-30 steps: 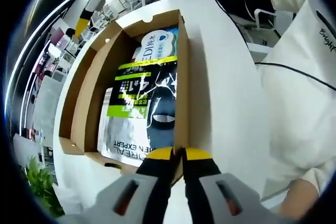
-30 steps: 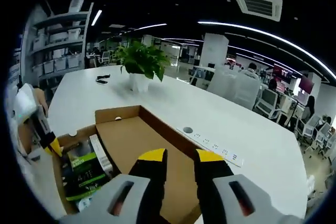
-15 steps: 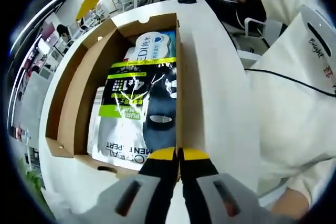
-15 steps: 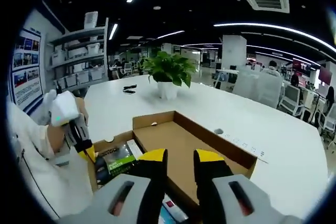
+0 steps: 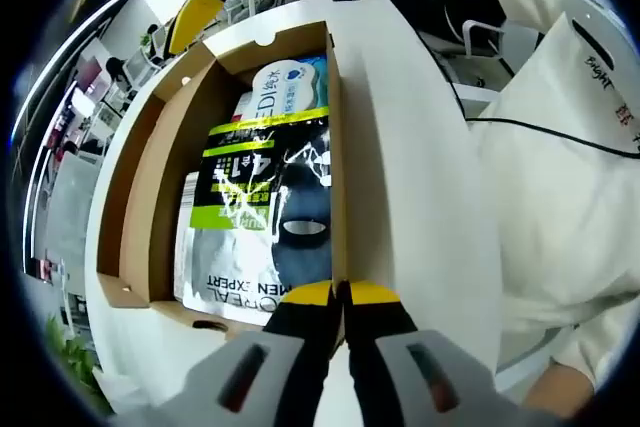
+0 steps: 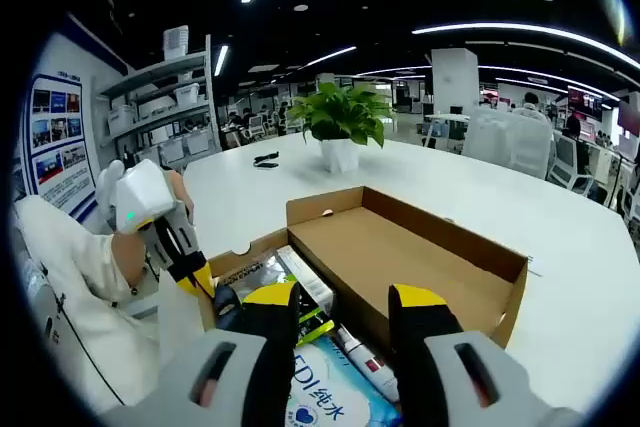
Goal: Operate the shoe box by opening the lid, removing the specified soft item, and placing it in the target area until the item is outside and the box remains undamaged.
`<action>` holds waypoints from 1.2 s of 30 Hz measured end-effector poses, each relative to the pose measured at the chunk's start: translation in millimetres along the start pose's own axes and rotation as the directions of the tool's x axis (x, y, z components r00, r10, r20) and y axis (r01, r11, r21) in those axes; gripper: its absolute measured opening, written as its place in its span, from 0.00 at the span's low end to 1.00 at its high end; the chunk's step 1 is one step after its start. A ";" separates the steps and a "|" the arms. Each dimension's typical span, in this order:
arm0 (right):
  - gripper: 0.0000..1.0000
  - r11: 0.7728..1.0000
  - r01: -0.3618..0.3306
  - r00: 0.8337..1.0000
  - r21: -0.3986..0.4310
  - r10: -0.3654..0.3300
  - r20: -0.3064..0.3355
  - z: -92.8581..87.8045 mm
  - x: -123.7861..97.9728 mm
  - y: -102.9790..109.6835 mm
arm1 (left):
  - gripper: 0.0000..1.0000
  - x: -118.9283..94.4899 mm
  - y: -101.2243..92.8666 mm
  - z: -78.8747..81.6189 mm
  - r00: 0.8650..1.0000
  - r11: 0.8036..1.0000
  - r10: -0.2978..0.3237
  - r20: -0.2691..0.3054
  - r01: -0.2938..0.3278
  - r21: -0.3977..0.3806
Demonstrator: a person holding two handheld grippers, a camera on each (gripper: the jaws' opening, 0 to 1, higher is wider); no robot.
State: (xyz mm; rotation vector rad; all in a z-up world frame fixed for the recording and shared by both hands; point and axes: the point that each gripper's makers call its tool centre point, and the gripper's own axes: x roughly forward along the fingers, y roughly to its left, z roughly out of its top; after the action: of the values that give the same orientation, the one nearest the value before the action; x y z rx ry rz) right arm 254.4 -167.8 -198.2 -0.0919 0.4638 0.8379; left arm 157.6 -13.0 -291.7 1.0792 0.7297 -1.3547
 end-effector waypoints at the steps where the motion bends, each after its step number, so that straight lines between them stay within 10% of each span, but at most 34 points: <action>1: 0.36 1.000 -0.003 1.000 0.002 0.003 -0.001 -2.6 0.0 -1.9 | 0.03 -0.2 0.9 0.3 1.000 1.000 -0.010 -0.001 0.010 -0.003; 12: 0.41 0.990 -0.090 0.994 0.107 0.084 0.066 0.2 -5.3 3.1 | 0.03 -2.6 0.7 -1.7 0.999 0.998 -0.016 -0.034 0.014 -0.055; 26: 0.38 0.988 -0.107 0.993 -0.107 0.111 0.031 5.4 -9.2 23.7 | 0.03 -2.7 -0.4 -3.3 1.000 0.999 0.009 0.003 -0.009 -0.045; 36: 0.53 0.974 -0.223 0.974 0.038 0.221 0.054 -7.1 -1.7 47.3 | 0.02 -2.0 -0.4 -2.0 0.999 0.999 -0.009 0.034 0.010 -0.042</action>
State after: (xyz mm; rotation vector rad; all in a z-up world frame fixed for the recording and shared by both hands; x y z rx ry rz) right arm 216.2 -139.0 -199.0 0.0221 0.4503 1.0471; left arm 157.4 -10.3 -290.7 1.0185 0.7367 -1.3567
